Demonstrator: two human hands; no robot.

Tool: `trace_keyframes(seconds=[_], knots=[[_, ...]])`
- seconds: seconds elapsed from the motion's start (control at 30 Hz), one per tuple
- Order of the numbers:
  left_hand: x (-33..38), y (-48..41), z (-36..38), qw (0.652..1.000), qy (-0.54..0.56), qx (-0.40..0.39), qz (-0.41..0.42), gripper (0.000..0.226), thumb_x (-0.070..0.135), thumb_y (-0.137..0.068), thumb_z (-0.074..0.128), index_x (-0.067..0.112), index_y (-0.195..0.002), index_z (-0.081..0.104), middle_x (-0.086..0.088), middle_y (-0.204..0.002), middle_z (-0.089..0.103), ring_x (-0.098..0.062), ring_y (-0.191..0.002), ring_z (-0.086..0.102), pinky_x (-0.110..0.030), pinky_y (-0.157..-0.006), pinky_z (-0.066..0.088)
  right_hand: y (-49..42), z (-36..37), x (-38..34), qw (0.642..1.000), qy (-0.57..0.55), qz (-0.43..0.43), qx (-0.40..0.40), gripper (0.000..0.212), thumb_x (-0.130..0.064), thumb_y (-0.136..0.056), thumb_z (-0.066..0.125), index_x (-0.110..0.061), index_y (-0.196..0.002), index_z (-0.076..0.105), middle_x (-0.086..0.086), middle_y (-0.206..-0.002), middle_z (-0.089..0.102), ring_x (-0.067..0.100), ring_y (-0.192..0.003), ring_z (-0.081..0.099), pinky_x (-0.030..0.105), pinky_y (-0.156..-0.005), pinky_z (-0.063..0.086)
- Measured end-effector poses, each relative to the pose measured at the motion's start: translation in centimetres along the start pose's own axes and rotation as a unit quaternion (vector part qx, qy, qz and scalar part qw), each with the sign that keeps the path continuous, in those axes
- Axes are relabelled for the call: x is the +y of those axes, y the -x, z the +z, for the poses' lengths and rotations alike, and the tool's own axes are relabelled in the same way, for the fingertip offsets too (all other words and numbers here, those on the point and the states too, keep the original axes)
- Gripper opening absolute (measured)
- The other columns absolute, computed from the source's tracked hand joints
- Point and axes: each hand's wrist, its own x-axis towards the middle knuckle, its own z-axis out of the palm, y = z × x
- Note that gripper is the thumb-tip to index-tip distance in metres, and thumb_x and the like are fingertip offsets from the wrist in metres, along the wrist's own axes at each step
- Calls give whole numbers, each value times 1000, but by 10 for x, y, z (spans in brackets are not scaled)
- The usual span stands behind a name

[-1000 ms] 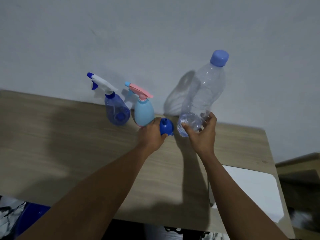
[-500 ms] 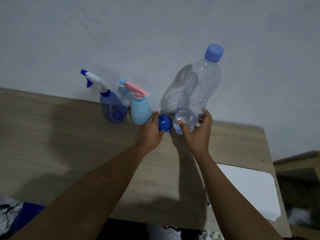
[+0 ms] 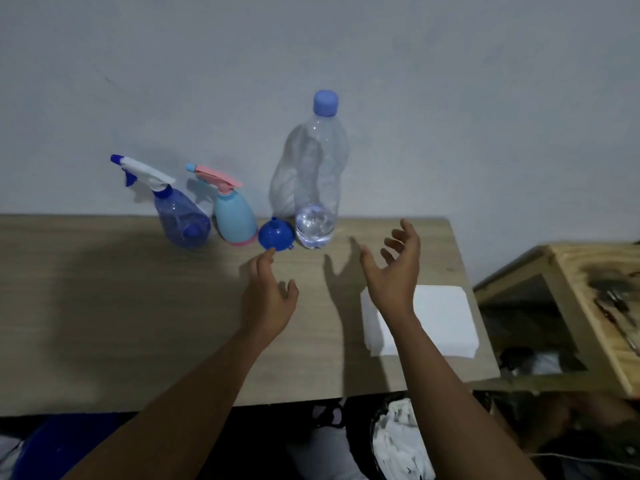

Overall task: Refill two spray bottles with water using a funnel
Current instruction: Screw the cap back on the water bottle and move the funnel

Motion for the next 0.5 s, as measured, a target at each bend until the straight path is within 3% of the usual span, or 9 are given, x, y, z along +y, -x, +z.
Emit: trace_keyframes(seconds=[0.07,0.2,0.3,0.4,0.5], knots=[[19,31,9,999,31,-9,-11,59,11,-78,70,11,-131,44,0,-119,44,-22,-95,58,-29,-80,48,11,-46,2,999,20,7,43,64,-19,-88,75,-18,-143,42,2,-124,54,9,-106,58,22,-88,53],[53,88,31,993,35,-48,-102,44,15,-79,72,9,-117,52,0,-106,53,-16,-87,55,-19,-72,36,36,-132,21,992,58,44,102,46,-17,-94,67,-17,-136,49,3,-113,59,15,-96,61,21,-77,53],[61,121,51,988,-10,-90,-124,34,29,-77,71,18,-106,57,7,-97,58,-20,-95,61,-30,-81,46,57,-177,45,983,93,112,113,38,-12,-96,61,-8,-133,52,11,-113,62,24,-99,61,19,-72,45],[60,139,71,979,-42,-130,-150,30,42,-75,66,28,-102,61,11,-102,65,-20,-104,60,-38,-95,45,77,-203,70,970,131,191,79,35,-5,-96,56,0,-131,54,12,-108,62,30,-104,61,28,-80,41],[62,150,87,976,-57,-133,-164,30,50,-76,64,31,-100,67,12,-105,68,-20,-112,53,-38,-98,39,86,-215,97,962,147,230,25,35,-4,-95,58,4,-130,58,18,-118,67,31,-112,63,35,-92,49]])
